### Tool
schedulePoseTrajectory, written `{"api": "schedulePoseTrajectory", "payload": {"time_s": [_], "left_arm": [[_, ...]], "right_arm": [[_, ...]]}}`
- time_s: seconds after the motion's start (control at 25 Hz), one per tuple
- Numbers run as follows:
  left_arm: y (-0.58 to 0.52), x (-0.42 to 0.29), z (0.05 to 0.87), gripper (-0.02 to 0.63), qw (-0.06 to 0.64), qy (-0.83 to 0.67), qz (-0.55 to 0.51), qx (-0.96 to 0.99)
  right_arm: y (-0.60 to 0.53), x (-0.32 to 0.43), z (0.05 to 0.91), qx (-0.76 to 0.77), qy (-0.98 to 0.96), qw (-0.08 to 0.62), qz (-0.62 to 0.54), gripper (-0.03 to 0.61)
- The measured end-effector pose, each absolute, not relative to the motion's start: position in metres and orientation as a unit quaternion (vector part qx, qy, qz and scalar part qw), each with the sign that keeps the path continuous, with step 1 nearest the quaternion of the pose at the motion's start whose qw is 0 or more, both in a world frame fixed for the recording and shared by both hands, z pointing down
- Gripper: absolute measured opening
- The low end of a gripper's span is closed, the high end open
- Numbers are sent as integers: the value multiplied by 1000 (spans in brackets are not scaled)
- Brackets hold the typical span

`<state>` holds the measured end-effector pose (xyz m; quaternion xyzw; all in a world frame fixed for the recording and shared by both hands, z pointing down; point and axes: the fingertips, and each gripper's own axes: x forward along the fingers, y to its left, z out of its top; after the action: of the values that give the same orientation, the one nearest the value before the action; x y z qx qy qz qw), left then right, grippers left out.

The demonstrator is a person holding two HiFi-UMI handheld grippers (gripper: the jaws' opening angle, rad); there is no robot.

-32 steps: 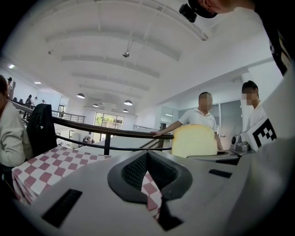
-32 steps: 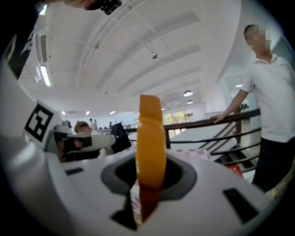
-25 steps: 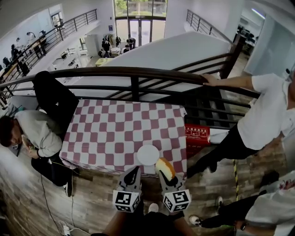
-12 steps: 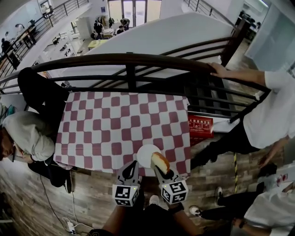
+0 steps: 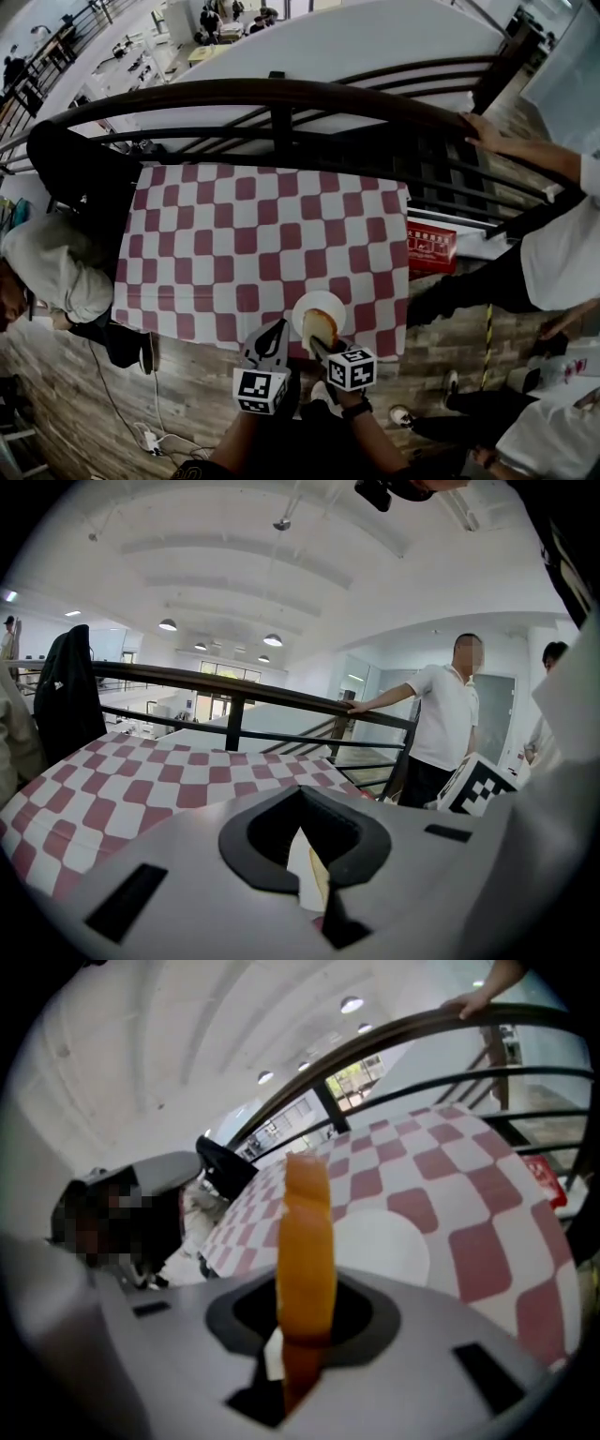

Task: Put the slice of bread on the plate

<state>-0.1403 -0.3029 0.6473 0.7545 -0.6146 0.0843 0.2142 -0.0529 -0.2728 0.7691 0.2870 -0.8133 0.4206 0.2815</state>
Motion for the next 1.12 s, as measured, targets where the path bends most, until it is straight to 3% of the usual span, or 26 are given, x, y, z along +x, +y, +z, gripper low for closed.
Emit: {"api": "schedulePoseTrajectory", "payload": {"time_s": [0.44, 0.52, 0.8, 1.12], "left_arm": [[-323, -151, 651, 17, 219, -609, 97, 756], [-325, -152, 653, 17, 222, -609, 100, 755], [-326, -146, 650, 17, 219, -607, 98, 757], [-321, -130, 632, 17, 200, -607, 87, 764]], "right_arm": [[-297, -74, 815, 277, -770, 312, 482, 103], [-307, -66, 822, 301, -764, 346, 454, 149], [-328, -31, 832, 366, -747, 425, 357, 412], [-330, -27, 797, 353, -788, 387, 323, 436]]}}
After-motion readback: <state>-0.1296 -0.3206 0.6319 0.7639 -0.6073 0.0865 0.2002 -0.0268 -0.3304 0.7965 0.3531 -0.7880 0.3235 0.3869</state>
